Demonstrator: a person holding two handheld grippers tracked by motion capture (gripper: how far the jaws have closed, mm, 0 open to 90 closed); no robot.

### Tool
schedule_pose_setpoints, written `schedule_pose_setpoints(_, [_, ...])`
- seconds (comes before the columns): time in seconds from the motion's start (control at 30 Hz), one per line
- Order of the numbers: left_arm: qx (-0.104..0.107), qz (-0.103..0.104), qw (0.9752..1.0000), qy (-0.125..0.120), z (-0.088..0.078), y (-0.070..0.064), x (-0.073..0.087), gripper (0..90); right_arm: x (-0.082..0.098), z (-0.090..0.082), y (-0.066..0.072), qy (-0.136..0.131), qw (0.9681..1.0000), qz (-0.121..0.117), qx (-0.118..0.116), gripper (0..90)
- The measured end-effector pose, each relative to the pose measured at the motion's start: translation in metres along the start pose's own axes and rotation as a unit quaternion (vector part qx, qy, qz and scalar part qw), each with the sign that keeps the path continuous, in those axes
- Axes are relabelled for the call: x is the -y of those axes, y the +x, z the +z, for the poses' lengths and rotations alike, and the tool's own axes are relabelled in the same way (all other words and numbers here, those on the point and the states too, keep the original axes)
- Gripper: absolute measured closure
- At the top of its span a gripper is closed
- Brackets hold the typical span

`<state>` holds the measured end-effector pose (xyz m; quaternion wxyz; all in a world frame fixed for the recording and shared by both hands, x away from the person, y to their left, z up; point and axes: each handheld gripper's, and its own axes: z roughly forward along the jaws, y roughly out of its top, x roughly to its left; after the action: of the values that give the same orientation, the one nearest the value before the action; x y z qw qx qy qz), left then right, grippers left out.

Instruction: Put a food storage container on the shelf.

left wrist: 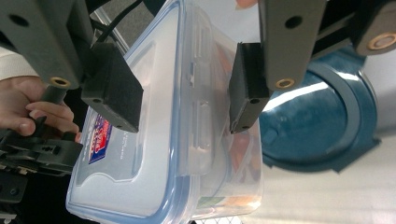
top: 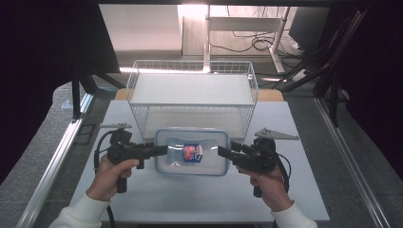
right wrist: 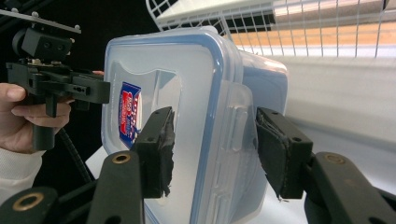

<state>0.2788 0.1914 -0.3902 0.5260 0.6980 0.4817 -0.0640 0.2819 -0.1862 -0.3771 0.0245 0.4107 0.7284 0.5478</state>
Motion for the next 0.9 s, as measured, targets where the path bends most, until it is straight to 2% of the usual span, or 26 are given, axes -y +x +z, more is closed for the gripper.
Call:
schedule_pose_setpoints(0.23, [0.001,0.007,1.0000,-0.004,0.000,0.000,-0.019,45.5,-0.019,0.003,-0.004,-0.011,0.9999,-0.008,0.000,48.1])
schedule_pose_setpoints(0.4, [-0.005,0.024,0.9996,-0.010,-0.005,-0.004,-0.038,45.5,-0.035,0.004,-0.004,-0.018,0.9997,-0.015,-0.003,48.1])
schedule_pose_setpoints(0.6, [-0.011,0.035,0.9992,-0.015,-0.009,-0.007,-0.053,45.5,-0.051,0.006,-0.006,-0.024,0.9994,-0.025,-0.008,48.1])
schedule_pose_setpoints(0.77, [-0.006,0.029,0.9993,-0.022,-0.010,-0.002,-0.064,45.5,-0.064,0.010,-0.007,-0.031,0.9991,-0.027,-0.009,48.4])
schedule_pose_setpoints(0.9, [-0.011,0.028,0.9992,-0.027,-0.009,0.000,-0.072,44.9,-0.074,0.013,-0.008,-0.033,0.9989,-0.032,-0.003,48.3])
